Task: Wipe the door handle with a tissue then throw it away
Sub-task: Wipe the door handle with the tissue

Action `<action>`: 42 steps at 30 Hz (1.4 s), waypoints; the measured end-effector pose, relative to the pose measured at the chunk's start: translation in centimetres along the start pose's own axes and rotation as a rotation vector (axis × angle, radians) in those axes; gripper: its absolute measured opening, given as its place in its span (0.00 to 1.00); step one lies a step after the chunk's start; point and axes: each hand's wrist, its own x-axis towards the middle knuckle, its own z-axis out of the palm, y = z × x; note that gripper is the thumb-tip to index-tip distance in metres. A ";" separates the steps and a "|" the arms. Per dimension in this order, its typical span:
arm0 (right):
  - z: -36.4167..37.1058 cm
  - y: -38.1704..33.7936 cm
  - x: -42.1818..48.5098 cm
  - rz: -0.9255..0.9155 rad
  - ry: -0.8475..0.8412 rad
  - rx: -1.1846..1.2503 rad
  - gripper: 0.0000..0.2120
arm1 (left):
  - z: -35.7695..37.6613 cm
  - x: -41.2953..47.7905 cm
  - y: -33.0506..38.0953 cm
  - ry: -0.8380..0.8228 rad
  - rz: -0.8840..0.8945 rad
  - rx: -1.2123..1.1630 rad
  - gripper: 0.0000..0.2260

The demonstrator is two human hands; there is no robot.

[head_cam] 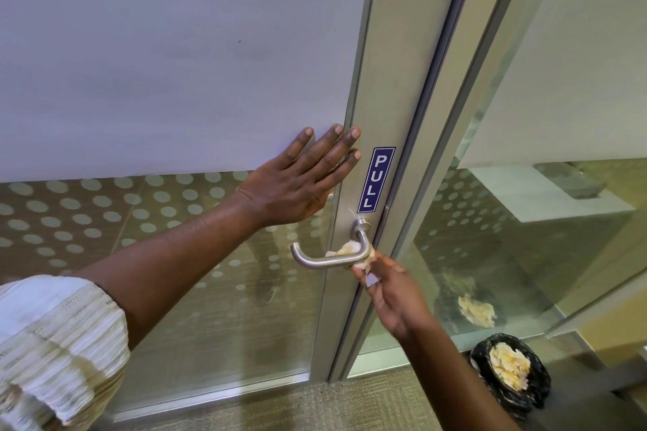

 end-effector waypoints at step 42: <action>2.5 -1.4 0.7 -0.996 0.241 -1.344 0.13 | 0.2 0.0 0.1 -0.006 -0.011 0.001 0.31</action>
